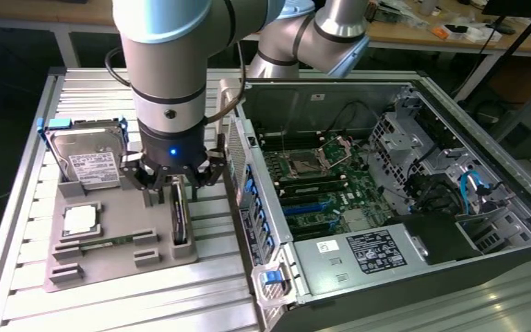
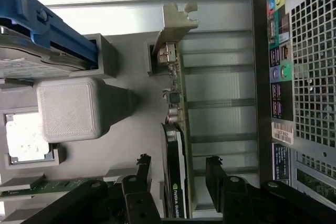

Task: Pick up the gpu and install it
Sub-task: 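Pick up the gpu and move the gpu toward the slot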

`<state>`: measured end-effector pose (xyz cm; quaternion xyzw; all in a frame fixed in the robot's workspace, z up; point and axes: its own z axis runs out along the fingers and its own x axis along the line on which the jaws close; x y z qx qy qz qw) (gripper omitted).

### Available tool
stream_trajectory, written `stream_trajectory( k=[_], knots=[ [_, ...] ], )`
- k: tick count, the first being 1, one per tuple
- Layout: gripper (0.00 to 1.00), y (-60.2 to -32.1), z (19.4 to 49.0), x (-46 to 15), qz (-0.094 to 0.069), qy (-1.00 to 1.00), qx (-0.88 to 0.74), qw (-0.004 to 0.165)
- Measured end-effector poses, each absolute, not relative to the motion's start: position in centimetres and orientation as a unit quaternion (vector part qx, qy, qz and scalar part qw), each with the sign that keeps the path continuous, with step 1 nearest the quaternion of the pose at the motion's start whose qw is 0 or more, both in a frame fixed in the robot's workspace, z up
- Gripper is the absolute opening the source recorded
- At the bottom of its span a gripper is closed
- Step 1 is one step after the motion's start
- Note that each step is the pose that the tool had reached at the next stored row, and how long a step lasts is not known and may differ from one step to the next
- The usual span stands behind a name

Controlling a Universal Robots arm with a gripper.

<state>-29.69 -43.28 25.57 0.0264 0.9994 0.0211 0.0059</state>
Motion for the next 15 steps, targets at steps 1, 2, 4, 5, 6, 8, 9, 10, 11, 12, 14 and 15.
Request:
stream_trajectory(
  k=[1,2,4,5,6,8,9,10,11,12,14,15],
  knots=[
    [0.54,-43.28,25.38,-29.69,0.021,0.999,0.026,0.006],
    [0.54,-43.28,25.20,-29.70,0.021,0.999,0.027,0.006],
    [0.54,-43.28,24.78,-29.74,0.021,0.999,0.027,0.006],
    [0.54,-43.28,24.75,-29.74,0.021,0.999,0.027,0.006],
    [0.54,-43.28,24.75,-29.74,0.021,0.999,0.027,0.006],
    [0.54,-43.28,24.75,-29.74,0.021,0.999,0.027,0.006],
    [0.54,-43.28,24.74,-29.74,0.021,0.999,0.027,0.006],
    [0.54,-43.28,24.74,-29.74,0.021,0.999,0.027,0.006],
    [0.54,-43.28,24.75,-29.74,0.021,0.999,0.027,0.006],
    [0.54,-43.28,24.74,-29.74,0.021,0.999,0.027,0.006],
    [0.54,-43.28,24.74,-29.74,0.021,0.999,0.027,0.006],
    [0.54,-43.28,24.74,-29.74,0.021,0.999,0.027,0.006]
  ],
)
